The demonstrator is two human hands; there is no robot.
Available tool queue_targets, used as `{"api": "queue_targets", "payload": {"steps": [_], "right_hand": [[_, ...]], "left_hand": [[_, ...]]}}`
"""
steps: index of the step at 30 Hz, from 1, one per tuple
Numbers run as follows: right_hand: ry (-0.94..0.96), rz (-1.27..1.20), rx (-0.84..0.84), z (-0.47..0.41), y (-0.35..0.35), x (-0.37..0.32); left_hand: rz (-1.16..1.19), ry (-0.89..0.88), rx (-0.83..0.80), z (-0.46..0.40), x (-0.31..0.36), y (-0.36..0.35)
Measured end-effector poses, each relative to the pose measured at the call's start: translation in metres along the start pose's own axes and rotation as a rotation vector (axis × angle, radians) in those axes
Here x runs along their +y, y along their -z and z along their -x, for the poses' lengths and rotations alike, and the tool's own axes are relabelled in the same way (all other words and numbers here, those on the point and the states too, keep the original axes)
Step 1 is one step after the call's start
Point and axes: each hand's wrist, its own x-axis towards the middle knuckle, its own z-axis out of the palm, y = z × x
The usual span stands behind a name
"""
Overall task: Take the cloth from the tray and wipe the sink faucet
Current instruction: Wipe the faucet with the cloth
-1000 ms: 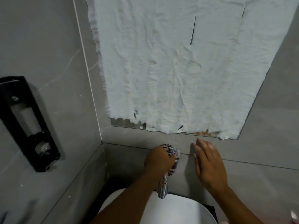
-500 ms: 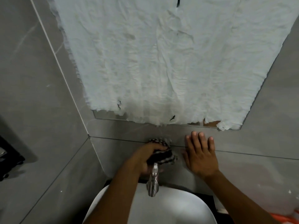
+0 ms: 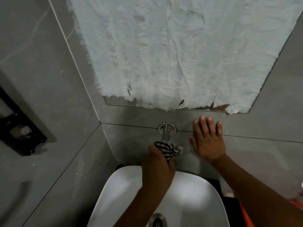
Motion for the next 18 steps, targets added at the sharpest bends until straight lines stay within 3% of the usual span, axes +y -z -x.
{"api": "queue_targets", "payload": {"steps": [5,9,13,18], "right_hand": [[0.001,0.008,0.015,-0.001,0.0,-0.002],[0.01,0.025,0.025,-0.002,-0.001,-0.001],[0.014,0.024,0.037,-0.001,-0.002,0.0],[0.03,0.033,0.044,-0.001,-0.001,0.001]], "left_hand": [[0.733,0.161,-0.133,0.02,-0.045,-0.006],[1.141,0.322,-0.405,0.013,-0.063,0.004],[1.304,0.311,-0.557,0.021,-0.075,0.001],[1.19,0.396,-0.576,0.024,-0.077,0.015]]}}
